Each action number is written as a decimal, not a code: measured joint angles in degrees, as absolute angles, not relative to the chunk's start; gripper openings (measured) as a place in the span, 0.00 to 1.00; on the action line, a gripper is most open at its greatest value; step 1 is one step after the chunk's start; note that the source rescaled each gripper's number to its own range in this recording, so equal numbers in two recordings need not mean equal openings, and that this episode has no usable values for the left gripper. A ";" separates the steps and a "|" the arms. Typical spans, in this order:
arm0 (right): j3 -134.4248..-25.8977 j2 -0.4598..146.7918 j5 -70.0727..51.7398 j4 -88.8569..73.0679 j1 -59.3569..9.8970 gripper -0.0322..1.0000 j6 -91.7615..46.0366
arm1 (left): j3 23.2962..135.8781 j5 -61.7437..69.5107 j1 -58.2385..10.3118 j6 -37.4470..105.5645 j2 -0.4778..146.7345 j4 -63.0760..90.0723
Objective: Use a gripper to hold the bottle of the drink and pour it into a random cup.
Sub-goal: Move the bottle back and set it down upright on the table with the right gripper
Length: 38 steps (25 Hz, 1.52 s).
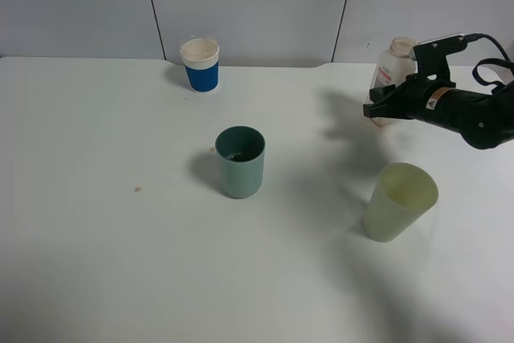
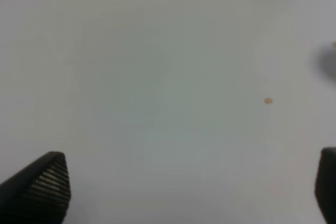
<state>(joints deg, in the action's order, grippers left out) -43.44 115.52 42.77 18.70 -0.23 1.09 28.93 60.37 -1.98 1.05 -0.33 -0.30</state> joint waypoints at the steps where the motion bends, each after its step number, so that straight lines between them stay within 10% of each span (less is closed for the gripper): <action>1: -43.44 115.59 42.90 18.65 -0.23 0.04 1.09 | 28.93 60.37 -1.98 1.05 -0.33 0.00; 35: -43.44 118.29 45.33 17.71 -0.18 0.04 2.45 | 28.93 60.37 -1.98 1.05 -0.33 -0.30; 38: -43.44 118.29 45.13 17.76 -0.18 0.25 2.45 | 28.93 60.37 -1.98 1.05 -0.33 -0.30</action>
